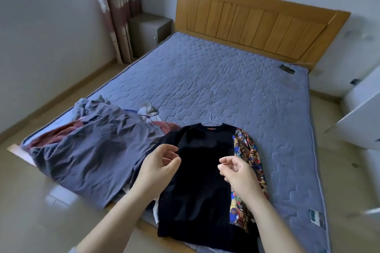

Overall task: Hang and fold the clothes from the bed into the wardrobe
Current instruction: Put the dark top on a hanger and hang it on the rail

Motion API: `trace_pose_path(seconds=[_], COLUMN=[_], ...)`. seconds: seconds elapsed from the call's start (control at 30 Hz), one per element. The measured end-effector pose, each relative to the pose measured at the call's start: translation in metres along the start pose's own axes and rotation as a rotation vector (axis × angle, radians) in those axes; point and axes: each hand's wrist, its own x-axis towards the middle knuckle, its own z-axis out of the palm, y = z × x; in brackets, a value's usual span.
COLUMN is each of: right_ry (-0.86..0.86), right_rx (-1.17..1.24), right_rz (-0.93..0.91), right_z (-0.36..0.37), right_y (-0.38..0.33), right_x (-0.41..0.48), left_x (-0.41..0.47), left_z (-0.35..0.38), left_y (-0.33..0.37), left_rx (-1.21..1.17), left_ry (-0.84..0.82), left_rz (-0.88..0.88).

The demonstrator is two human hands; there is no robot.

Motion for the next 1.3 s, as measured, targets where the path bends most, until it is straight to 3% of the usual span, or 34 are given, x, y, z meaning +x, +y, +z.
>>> trace_pose_path(seconds=[0.23, 0.8, 1.3], right_ry=[0.058, 0.031, 0.029], right_rx=[-0.003, -0.116, -0.234], right_rz=[0.098, 0.196, 0.348], right_z=[0.006, -0.014, 0.006], right_y=[0.014, 0.033, 0.121], right_x=[0.044, 0.235, 0.407], left_x=[0.063, 0.243, 0.444], left_z=[0.015, 0.088, 0.173], left_y=[-0.017, -0.035, -0.147], left_rx=[0.008, 0.168, 0.43], left_ry=[-0.131, -0.226, -0.374], left_rz=[-0.039, -0.132, -0.212])
